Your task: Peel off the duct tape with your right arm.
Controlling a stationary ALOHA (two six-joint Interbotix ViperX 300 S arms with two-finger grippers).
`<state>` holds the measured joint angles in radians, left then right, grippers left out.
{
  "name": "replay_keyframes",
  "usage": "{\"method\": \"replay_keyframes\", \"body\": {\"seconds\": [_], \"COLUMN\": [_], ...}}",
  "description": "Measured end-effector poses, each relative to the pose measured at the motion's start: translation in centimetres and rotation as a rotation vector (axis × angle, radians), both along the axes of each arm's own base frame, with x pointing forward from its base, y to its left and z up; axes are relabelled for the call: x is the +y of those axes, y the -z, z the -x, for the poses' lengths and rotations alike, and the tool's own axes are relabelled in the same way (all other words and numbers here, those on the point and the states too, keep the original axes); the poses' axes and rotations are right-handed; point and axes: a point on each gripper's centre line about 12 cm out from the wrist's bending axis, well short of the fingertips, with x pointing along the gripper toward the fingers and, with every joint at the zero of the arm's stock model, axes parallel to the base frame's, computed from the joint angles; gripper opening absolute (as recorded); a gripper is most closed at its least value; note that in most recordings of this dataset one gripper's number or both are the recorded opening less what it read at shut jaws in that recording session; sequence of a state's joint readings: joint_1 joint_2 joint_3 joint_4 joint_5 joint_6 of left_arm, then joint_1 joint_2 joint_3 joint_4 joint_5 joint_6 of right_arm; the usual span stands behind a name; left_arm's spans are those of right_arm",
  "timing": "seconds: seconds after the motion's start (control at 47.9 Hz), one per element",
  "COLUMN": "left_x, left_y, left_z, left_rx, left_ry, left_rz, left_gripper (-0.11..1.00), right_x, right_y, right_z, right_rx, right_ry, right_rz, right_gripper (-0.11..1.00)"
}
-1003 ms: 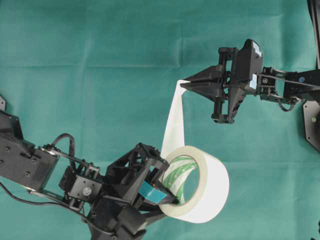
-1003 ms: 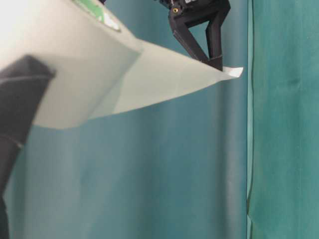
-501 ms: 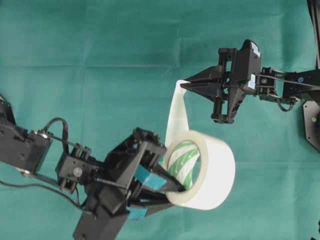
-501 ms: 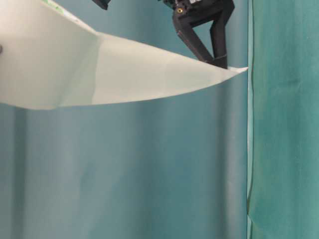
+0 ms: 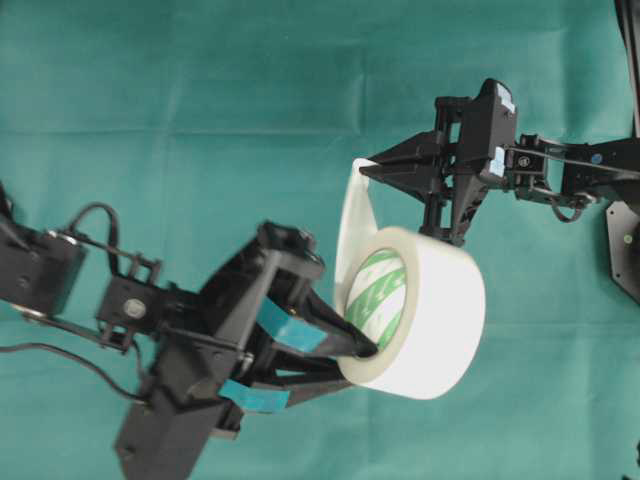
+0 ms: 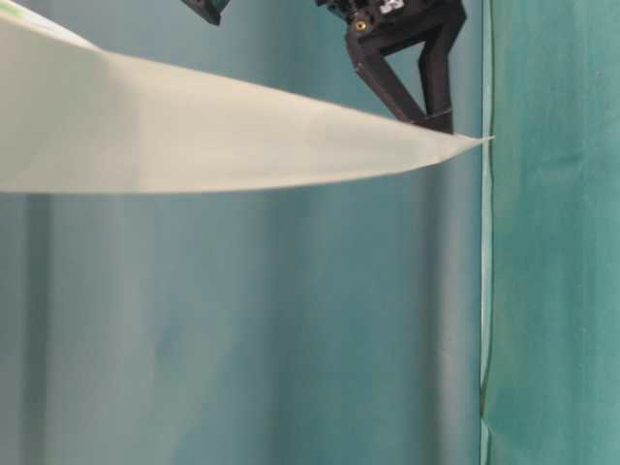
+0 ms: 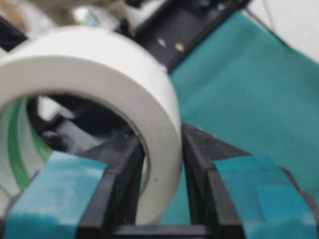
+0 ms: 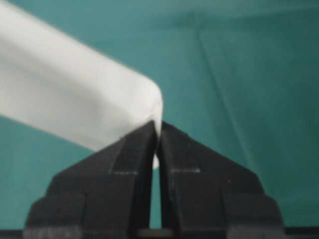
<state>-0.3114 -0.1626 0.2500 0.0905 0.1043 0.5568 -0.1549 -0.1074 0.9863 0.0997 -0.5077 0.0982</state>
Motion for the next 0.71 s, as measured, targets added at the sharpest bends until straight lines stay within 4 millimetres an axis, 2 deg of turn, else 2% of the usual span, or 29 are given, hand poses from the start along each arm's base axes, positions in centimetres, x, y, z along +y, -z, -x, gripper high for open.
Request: {"method": "replay_keyframes", "body": {"seconds": [0.146,0.439,0.71], "left_x": [0.9,1.4,3.5], "left_y": [-0.2,-0.1,0.0], "left_z": [0.3,0.3,0.0], "left_rx": [-0.041,-0.07,-0.079], "left_ry": [-0.015,-0.023,-0.069], "left_rz": [0.013,0.022,-0.004], "left_gripper": [0.21,0.21,0.21], "right_x": [0.0,0.0,-0.1], "right_y": [0.1,0.3,1.3], "right_z": [0.0,0.1,0.1], "right_rx": [0.007,0.021,0.051], "right_ry": [0.0,0.0,0.002], "right_rz": [-0.002,-0.005,-0.01], "right_gripper": [-0.1,-0.1,-0.1]}}
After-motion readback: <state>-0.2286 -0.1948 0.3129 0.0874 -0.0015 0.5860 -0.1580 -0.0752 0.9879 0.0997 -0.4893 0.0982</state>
